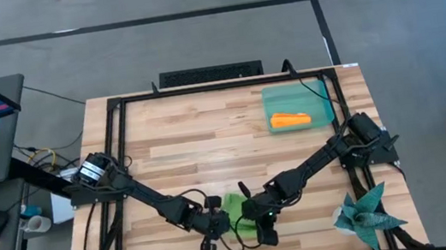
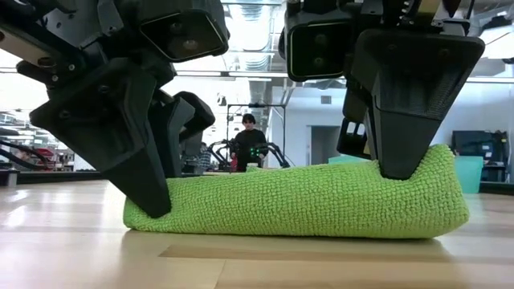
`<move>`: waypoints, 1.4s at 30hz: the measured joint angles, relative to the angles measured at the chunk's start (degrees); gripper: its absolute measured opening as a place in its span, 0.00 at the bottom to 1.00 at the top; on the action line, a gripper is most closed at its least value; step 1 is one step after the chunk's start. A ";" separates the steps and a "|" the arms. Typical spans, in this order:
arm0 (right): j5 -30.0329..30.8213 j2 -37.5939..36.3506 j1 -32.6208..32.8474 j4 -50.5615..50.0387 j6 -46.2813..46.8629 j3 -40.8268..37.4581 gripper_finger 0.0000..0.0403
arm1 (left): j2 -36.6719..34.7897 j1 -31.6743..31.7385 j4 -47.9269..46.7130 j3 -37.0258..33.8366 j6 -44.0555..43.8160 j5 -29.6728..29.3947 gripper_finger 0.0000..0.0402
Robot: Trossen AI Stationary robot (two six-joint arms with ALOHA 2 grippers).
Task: Roll microfiber towels into tight, uniform cylinder then place into a basket
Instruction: Roll the green towel
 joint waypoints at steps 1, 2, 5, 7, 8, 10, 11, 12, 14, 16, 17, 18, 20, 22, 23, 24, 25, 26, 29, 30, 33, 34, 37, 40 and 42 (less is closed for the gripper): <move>0.00 -0.02 0.00 0.00 -0.02 0.00 0.03 | 0.00 0.04 -0.04 0.00 0.01 0.36 0.13; -0.02 -0.02 0.00 0.00 -0.04 0.00 0.03 | 0.00 0.14 -0.06 0.00 0.01 0.54 0.14; -0.02 -0.02 0.00 -0.02 -0.21 0.00 0.03 | 0.00 0.24 -0.21 0.00 0.01 0.34 0.20; -0.02 -0.02 0.02 -0.03 -0.24 0.00 0.03 | 0.00 0.22 -0.27 -0.02 0.01 0.34 0.26; -0.02 -0.02 0.04 -0.04 -0.26 0.00 0.03 | 0.00 0.24 -0.29 -0.02 0.01 0.34 0.29; -0.10 -0.02 0.04 -0.04 -0.27 0.00 0.03 | 0.00 0.28 -1.55 0.50 -0.06 0.38 0.35; -0.34 -0.02 0.04 -0.06 -0.26 0.00 0.03 | -0.02 0.28 -3.19 1.28 -0.28 0.51 0.37; -0.66 -0.02 0.04 -0.07 -0.28 0.00 0.03 | -0.15 0.28 -5.28 2.34 -0.34 0.75 0.39; -1.34 -0.02 0.04 -0.04 -0.27 0.00 0.03 | -0.42 0.00 -9.98 5.04 0.06 0.72 0.41; -1.39 -0.02 0.07 -0.04 -0.04 0.00 0.03 | -0.44 -0.72 -14.74 8.24 0.93 -0.10 0.42; -1.42 -0.02 0.07 -0.04 0.06 0.00 0.03 | -0.46 -1.18 -16.40 9.37 1.18 -0.84 0.42; -1.40 -0.04 0.07 -0.04 0.13 0.00 0.03 | -0.46 -1.76 -17.01 10.15 1.52 -1.68 0.42; -1.40 -0.04 0.07 -0.06 0.19 0.00 0.03 | -0.46 -3.04 -16.16 10.76 2.82 -3.03 0.42; -1.40 -0.06 0.04 -0.05 0.21 0.00 0.03 | -0.46 -4.46 -14.73 10.80 4.35 -4.39 0.42; -1.40 -0.06 0.04 -0.07 0.24 0.00 0.03 | -0.39 -5.04 -13.41 10.59 5.00 -4.90 0.42; -1.40 -0.06 0.04 -0.07 0.26 0.00 0.03 | -0.18 -5.52 -11.90 10.34 5.40 -5.26 0.42; -1.40 -0.06 0.04 -0.09 0.31 0.00 0.03 | -0.02 -6.04 -10.64 9.90 5.71 -5.39 0.42; -1.40 -0.06 0.04 -0.14 0.37 0.00 0.03 | 0.02 -6.31 -9.78 9.23 6.06 -5.46 0.42; -1.38 -0.06 0.04 -0.48 0.39 0.00 0.03 | 1.06 -5.88 -7.62 8.05 7.02 -5.43 0.42; -1.36 -0.06 0.04 -0.44 0.42 0.00 0.03 | 1.07 -5.37 -7.91 7.56 7.30 -5.33 0.42; -1.29 -0.08 0.11 -0.75 0.42 0.00 0.03 | 2.10 -3.41 -4.64 6.23 7.33 -2.72 0.42; -1.27 -0.08 0.11 -0.74 0.44 0.00 0.03 | 2.14 -2.74 -5.44 5.61 7.33 -2.37 0.42; -1.29 -0.11 0.11 -1.42 0.46 0.01 0.03 | 2.88 -0.94 -4.03 4.71 6.17 0.54 0.42; -1.79 -0.13 0.06 -1.67 0.47 0.00 0.03 | 3.81 -0.01 -1.62 4.00 5.40 4.42 0.42; -2.29 -0.11 0.04 -2.01 0.48 0.00 0.03 | 4.38 0.50 0.41 3.80 5.49 7.16 0.42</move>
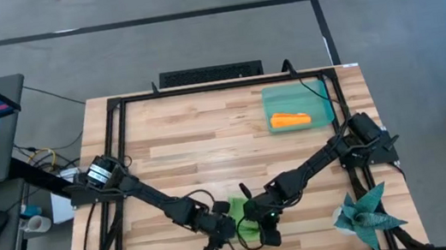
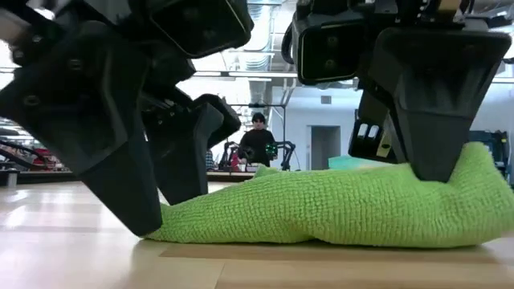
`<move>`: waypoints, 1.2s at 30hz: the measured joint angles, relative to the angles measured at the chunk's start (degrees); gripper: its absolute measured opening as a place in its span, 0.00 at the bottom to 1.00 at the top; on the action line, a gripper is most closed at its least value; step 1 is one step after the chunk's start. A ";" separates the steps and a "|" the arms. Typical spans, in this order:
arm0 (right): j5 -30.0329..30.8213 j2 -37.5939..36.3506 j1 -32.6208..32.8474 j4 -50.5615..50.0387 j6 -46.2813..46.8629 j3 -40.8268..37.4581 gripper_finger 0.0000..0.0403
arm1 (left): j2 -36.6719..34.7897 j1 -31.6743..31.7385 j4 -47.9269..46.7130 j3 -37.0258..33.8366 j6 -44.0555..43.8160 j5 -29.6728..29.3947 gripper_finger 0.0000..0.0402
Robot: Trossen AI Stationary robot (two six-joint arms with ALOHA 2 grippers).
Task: Roll microfiber towels into tight, uniform cylinder then place into a basket
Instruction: Roll the green towel
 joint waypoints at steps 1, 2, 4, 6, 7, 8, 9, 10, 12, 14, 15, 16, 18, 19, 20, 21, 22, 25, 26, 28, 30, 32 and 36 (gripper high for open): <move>-0.12 0.00 0.01 0.04 -0.04 0.00 0.03 | 0.61 0.41 0.35 -0.04 0.13 1.36 0.42; -0.33 0.00 0.02 0.17 -0.17 0.00 0.03 | 1.13 0.83 1.17 -0.04 0.34 2.96 0.42; -0.61 0.00 0.06 0.17 -0.51 0.00 0.03 | 1.31 1.36 1.29 -0.02 0.76 4.66 0.42; -0.77 0.00 0.18 0.21 -0.70 0.00 0.03 | 1.39 1.82 1.21 -0.04 0.94 5.36 0.41; -0.80 0.00 0.33 0.14 -0.70 0.00 0.03 | 1.50 1.93 1.16 -0.04 1.00 5.56 0.40; -0.89 0.00 0.43 0.13 -0.73 0.00 0.03 | 1.52 1.98 1.07 -0.04 1.18 5.73 0.38; -1.19 0.00 0.52 0.15 -0.78 0.00 0.03 | 1.54 2.00 1.05 -0.04 1.22 5.73 0.35; -1.41 0.00 0.76 0.17 -0.86 0.00 0.03 | 1.56 2.01 1.05 -0.06 1.24 5.65 0.31; -1.52 0.00 1.27 0.17 -1.01 0.00 0.03 | 1.62 2.04 1.15 -0.10 1.23 5.54 0.23; -1.54 0.00 1.93 0.26 -1.86 0.00 0.03 | 1.78 1.81 2.04 -0.12 1.20 5.57 0.13; -1.52 0.00 2.25 0.30 -2.03 0.00 0.03 | 1.80 1.64 2.50 -0.13 1.15 5.63 0.08; -1.51 0.00 2.57 0.40 -2.03 0.00 0.03 | 1.81 1.42 3.08 -0.15 0.61 5.88 0.04; -1.48 0.00 3.24 0.55 -2.03 0.00 0.03 | 1.89 1.32 4.40 -0.15 -1.65 8.28 0.02; -1.37 0.00 3.56 0.67 -2.03 0.00 0.03 | 1.96 1.34 5.17 -0.15 -3.51 10.18 0.03; -1.20 0.02 3.88 0.84 -2.00 0.00 0.03 | 2.06 1.36 5.87 -0.01 -5.99 12.31 0.03; -1.12 0.02 4.17 1.03 -1.77 0.04 0.03 | 2.16 1.37 6.22 0.22 -8.77 14.19 0.03; -1.14 0.02 4.46 1.19 -1.03 0.13 0.03 | 2.28 1.34 6.23 0.67 -11.92 15.94 0.03; -2.43 0.02 5.26 1.78 1.49 0.15 0.03 | 2.31 1.30 6.49 2.10 -22.31 20.40 0.02; -3.22 0.02 5.45 2.33 2.31 0.15 0.03 | 2.28 1.30 6.70 2.40 -24.55 21.60 0.01; -4.79 0.02 5.47 3.26 2.81 0.20 0.03 | 2.26 1.23 6.62 2.82 -27.16 22.75 0.01; -5.86 0.02 4.91 3.49 2.35 0.17 0.04 | 2.22 1.30 6.62 2.91 -29.22 23.71 0.01; -6.02 0.02 3.74 3.02 2.30 0.15 0.04 | 2.20 1.69 6.25 2.87 -31.02 24.74 0.01; -5.67 1.52 0.08 0.61 6.61 0.17 0.02 | 2.20 2.33 5.25 2.80 -32.72 25.31 0.01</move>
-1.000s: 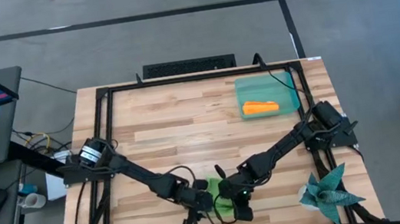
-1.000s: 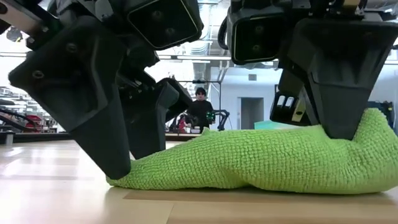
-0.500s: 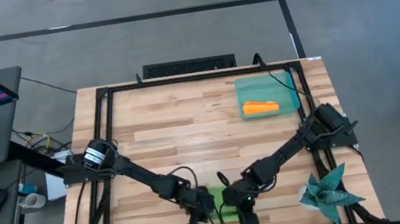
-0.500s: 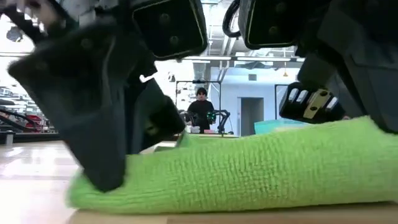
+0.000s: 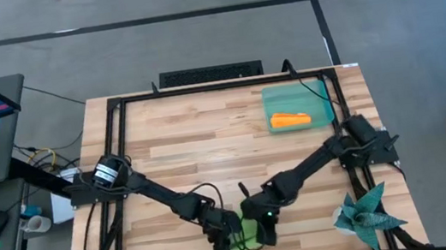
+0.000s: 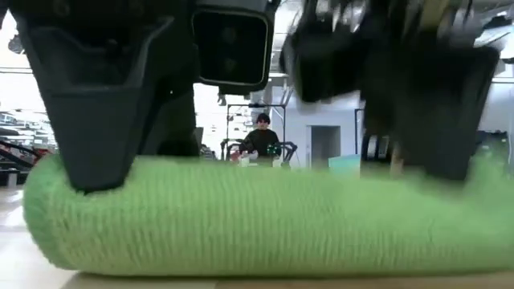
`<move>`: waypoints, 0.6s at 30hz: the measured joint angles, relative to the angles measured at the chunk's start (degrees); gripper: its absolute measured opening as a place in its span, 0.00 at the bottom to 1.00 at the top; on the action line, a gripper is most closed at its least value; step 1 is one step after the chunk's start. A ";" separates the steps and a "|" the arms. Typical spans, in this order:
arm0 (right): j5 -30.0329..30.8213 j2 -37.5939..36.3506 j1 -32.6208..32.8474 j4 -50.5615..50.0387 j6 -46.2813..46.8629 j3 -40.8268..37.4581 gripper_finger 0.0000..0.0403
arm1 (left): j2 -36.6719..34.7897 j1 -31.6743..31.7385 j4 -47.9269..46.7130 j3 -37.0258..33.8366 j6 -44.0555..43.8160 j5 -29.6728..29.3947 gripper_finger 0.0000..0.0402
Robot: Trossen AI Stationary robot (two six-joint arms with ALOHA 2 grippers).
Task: Roll microfiber towels into tight, uniform cylinder then place into a basket
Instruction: Roll the green towel
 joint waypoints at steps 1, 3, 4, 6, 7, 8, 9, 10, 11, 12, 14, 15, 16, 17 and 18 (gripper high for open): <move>0.12 0.98 -0.78 0.00 0.52 -0.02 0.02 | 0.00 0.01 -0.15 -0.01 0.01 -0.17 0.01; 0.12 1.63 -1.27 -0.56 0.83 -0.06 0.03 | 0.00 0.08 -0.18 -0.02 0.31 -0.48 0.01; 0.18 2.07 -1.31 -0.24 0.86 0.02 0.03 | -0.04 0.06 -0.43 -0.02 0.72 -0.16 0.01; -0.26 3.15 -1.55 0.71 1.36 0.10 0.04 | -0.04 -0.14 -1.20 -0.02 1.29 -0.43 0.01; 0.08 3.00 -1.57 0.25 1.78 0.10 0.04 | -0.05 -0.13 -1.44 0.00 1.32 -0.57 0.02; 0.27 2.94 -1.61 -0.06 2.12 0.04 0.04 | -0.12 -0.09 -1.95 0.02 1.34 -0.70 0.02; 0.32 2.97 -1.64 -0.08 2.48 0.05 0.04 | -0.13 -0.08 -2.53 0.02 1.38 -1.23 0.02; 0.93 2.98 -1.62 -0.15 2.74 0.05 0.03 | -0.13 -0.11 -2.89 0.02 1.39 -2.01 0.02; 1.46 2.89 -1.57 -0.15 3.01 0.04 0.03 | -0.16 -0.14 -3.31 0.02 1.62 -2.66 0.03; 1.68 2.67 -1.57 -0.15 3.03 -0.01 0.03 | -0.22 -0.14 -3.92 0.07 2.08 -3.28 0.03; 1.95 2.54 -1.51 -0.10 3.01 -0.06 0.03 | -0.24 -0.18 -4.55 0.06 3.44 -4.83 0.05; 1.95 2.54 -1.48 0.10 3.01 -0.12 0.03 | -0.24 -0.23 -4.88 0.06 4.25 -5.49 0.06; 2.01 2.54 -1.46 0.15 3.01 -0.12 0.03 | -0.25 -0.28 -5.26 0.07 4.89 -5.76 0.07; 2.08 2.54 -1.42 0.15 3.00 -0.12 0.04 | -0.26 -0.30 -5.58 0.07 5.45 -5.87 0.08; 2.10 2.54 -1.42 0.15 2.80 -0.12 0.04 | -0.28 -0.32 -5.94 0.07 5.71 -5.95 0.10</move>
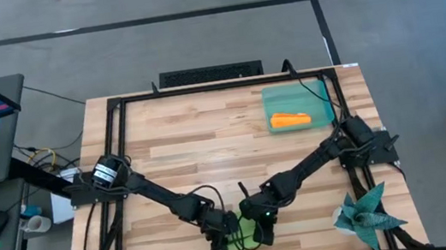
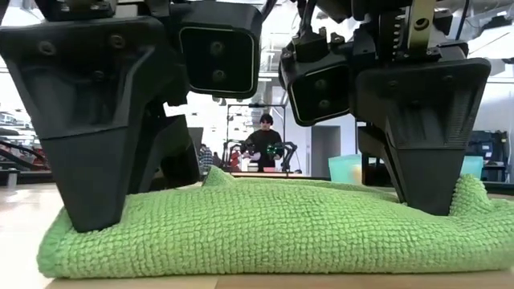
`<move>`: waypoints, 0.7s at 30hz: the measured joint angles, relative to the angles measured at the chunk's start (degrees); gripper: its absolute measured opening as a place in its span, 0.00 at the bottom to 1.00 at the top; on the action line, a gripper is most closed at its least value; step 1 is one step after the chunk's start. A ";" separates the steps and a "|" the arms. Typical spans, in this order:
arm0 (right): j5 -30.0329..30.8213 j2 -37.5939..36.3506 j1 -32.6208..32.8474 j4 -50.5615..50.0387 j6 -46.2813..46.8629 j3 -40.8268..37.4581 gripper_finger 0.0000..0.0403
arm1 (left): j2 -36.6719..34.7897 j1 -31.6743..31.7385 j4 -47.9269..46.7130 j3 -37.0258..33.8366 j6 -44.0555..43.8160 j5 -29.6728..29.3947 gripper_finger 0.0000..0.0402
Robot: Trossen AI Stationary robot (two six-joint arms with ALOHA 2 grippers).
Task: Roll microfiber towels into tight, uniform cylinder then place into a basket
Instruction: Roll the green towel
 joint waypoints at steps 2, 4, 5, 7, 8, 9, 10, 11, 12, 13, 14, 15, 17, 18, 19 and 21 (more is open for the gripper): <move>0.12 0.00 0.02 0.00 -0.63 0.00 0.04 | -0.02 0.02 -0.51 0.04 0.19 -0.10 0.14; 0.14 0.00 0.00 0.16 -0.97 -0.02 0.03 | -0.12 0.00 -1.06 0.08 0.17 -0.52 0.20; 0.20 0.00 0.00 0.44 -1.14 -0.04 0.03 | -0.14 0.00 -1.22 0.10 0.17 -0.78 0.23; 0.25 0.00 0.00 1.01 -1.20 -0.10 0.03 | -0.18 -0.03 -1.21 0.13 0.17 -0.93 0.29; 0.30 0.00 0.00 1.21 -1.24 -0.11 0.03 | -0.20 -0.04 -1.21 0.13 0.20 -0.79 0.31; 0.44 0.00 -0.01 1.25 -1.28 -0.11 0.03 | -0.20 -0.02 -1.19 0.15 0.56 -0.61 0.33; 0.74 0.00 -0.02 1.20 -1.31 -0.11 0.04 | -0.20 -0.02 -1.08 0.13 1.46 -0.74 0.35; 1.31 0.00 -0.02 1.06 -1.34 -0.09 0.04 | -0.20 -0.04 -0.83 0.12 2.27 -1.15 0.36; 2.05 -0.02 -0.03 0.88 -1.31 -0.06 0.04 | -0.20 -0.21 -0.60 0.11 2.95 -1.55 0.36; 2.52 -0.02 -0.09 0.68 -1.31 -0.04 0.04 | -0.27 -0.33 -0.53 0.11 3.41 -1.83 0.37; 2.58 -0.02 -0.12 0.64 -1.31 -0.04 0.03 | -0.47 -0.51 -0.74 0.11 3.99 -2.12 0.37; 2.65 -0.02 -0.15 0.85 -1.31 -0.04 0.03 | -0.74 -0.66 -1.28 0.11 4.50 -2.49 0.37; 3.33 0.00 -0.13 1.41 -1.31 -0.04 0.03 | -1.87 -1.11 -3.24 0.01 5.20 -4.09 0.36; 3.80 0.02 -0.13 1.66 -1.31 -0.04 0.03 | -2.69 -1.48 -4.50 -0.06 5.48 -5.73 0.35; 4.06 0.03 -0.13 1.61 -1.31 -0.04 0.03 | -3.59 -1.95 -5.49 -0.07 5.65 -7.40 0.34; 4.67 0.04 -0.13 1.46 -1.31 -0.04 0.03 | -5.95 -3.12 -7.78 -0.09 6.43 -11.32 0.33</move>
